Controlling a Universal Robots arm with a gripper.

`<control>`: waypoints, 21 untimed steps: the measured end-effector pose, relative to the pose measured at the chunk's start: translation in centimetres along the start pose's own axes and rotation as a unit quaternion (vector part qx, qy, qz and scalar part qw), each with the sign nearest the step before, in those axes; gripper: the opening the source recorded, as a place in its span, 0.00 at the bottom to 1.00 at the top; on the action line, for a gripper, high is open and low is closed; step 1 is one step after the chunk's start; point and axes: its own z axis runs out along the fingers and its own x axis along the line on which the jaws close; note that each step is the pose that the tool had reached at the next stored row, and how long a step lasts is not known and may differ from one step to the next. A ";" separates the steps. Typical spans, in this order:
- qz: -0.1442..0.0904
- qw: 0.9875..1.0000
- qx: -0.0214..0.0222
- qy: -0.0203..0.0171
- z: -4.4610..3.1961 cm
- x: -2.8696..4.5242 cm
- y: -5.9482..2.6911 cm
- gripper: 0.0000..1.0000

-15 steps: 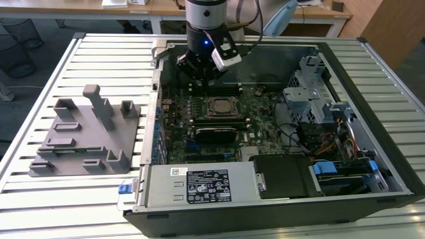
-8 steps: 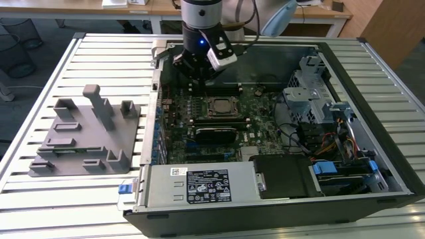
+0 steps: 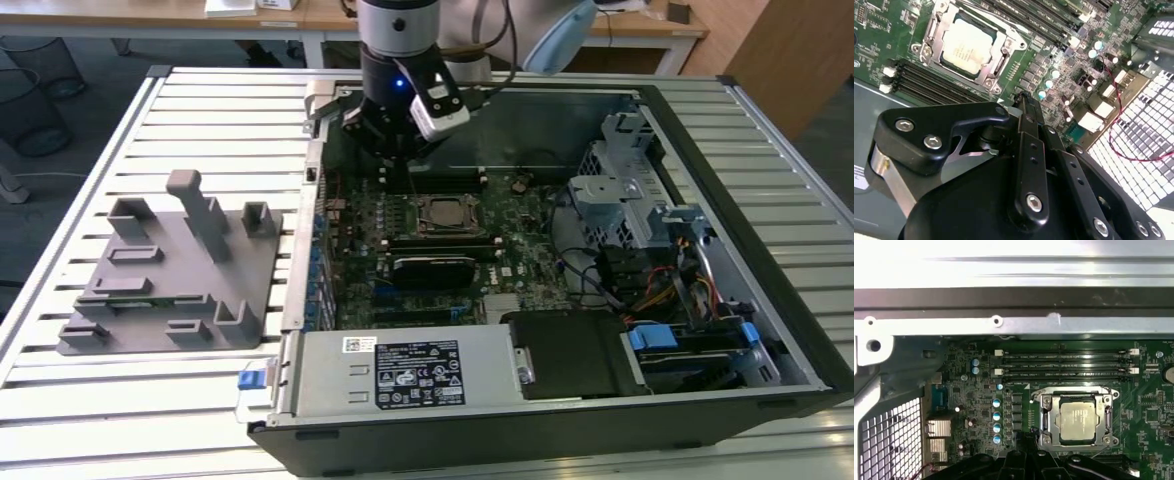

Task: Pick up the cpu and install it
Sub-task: 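Install the first cpu locking lever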

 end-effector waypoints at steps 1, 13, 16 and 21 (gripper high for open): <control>0.000 1.000 0.000 0.000 0.01 0.09 0.13 0.12; 0.000 1.000 0.000 0.000 0.34 0.75 2.09 0.12; 0.000 1.000 0.000 0.000 0.41 0.83 2.48 0.12; 0.000 1.000 0.000 0.000 0.44 0.66 2.74 0.12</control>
